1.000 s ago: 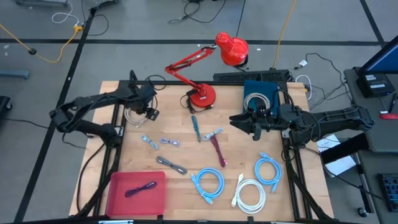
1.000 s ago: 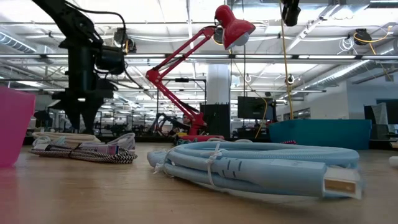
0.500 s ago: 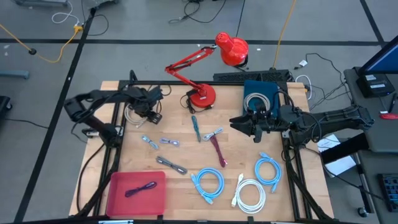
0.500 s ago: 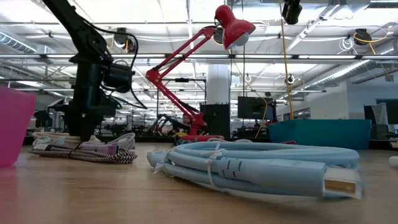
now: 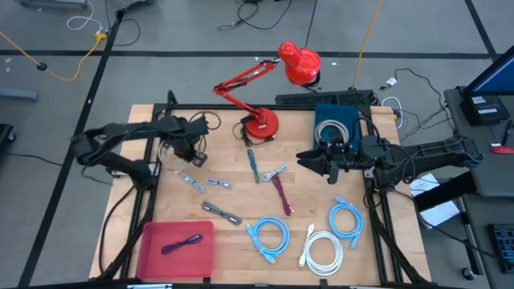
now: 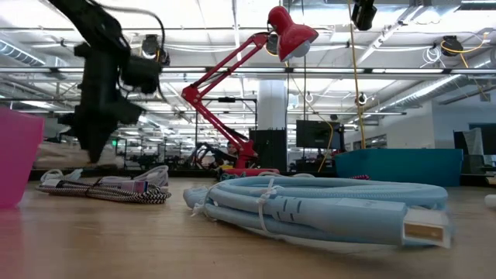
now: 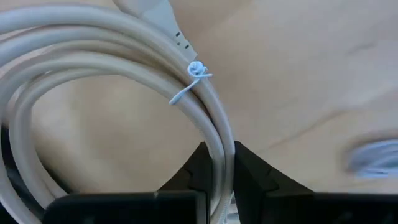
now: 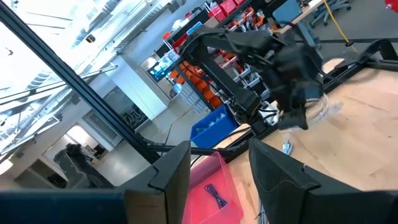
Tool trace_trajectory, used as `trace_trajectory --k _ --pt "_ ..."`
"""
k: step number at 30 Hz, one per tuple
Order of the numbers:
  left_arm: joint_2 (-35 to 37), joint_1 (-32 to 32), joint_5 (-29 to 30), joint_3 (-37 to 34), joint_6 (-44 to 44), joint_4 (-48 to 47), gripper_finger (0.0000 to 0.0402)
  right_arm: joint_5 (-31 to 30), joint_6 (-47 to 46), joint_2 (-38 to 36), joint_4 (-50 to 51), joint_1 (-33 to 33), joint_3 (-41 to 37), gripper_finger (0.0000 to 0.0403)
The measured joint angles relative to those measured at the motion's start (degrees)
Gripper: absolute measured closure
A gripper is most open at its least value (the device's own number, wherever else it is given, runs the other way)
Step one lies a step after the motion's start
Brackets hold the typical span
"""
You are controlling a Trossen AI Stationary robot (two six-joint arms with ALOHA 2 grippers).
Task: Sort cables
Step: Put the gray internet cable into the blue bin
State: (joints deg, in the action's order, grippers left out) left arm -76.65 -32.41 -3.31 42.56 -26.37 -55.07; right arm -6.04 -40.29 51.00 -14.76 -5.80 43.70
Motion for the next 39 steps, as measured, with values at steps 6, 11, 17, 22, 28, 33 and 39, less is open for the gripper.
trace_trajectory --k 6,11,17,22,28,33,39 --pt "15.5 11.4 -5.1 0.0 -5.7 0.7 0.0368 -1.3 -2.2 0.6 -0.3 -0.1 -0.2 0.0248" --pt "26.0 24.6 -6.2 0.1 -14.5 17.2 0.0368 -1.4 -8.1 4.4 -4.1 -1.4 -2.7 0.0248" --pt "26.5 34.7 2.7 0.2 -22.0 39.2 0.0368 -1.4 -14.6 12.9 -17.6 -3.7 -5.8 0.0248" --pt "17.9 38.8 2.1 2.8 -21.8 43.5 0.0368 -1.4 -16.5 20.4 -29.4 -4.1 -6.3 0.0248" --pt "4.3 41.2 -5.0 14.2 -15.4 47.9 0.0368 -1.3 -18.4 27.4 -44.3 -4.1 -6.3 0.0248" --pt "-5.7 41.0 -6.5 26.8 -10.7 39.4 0.0368 -1.4 -19.0 28.7 -47.6 -4.1 -6.3 0.0248" --pt "-14.7 39.5 -6.6 39.3 -5.4 29.3 0.0368 -1.4 -18.9 28.6 -49.7 -4.4 -6.3 0.0248"
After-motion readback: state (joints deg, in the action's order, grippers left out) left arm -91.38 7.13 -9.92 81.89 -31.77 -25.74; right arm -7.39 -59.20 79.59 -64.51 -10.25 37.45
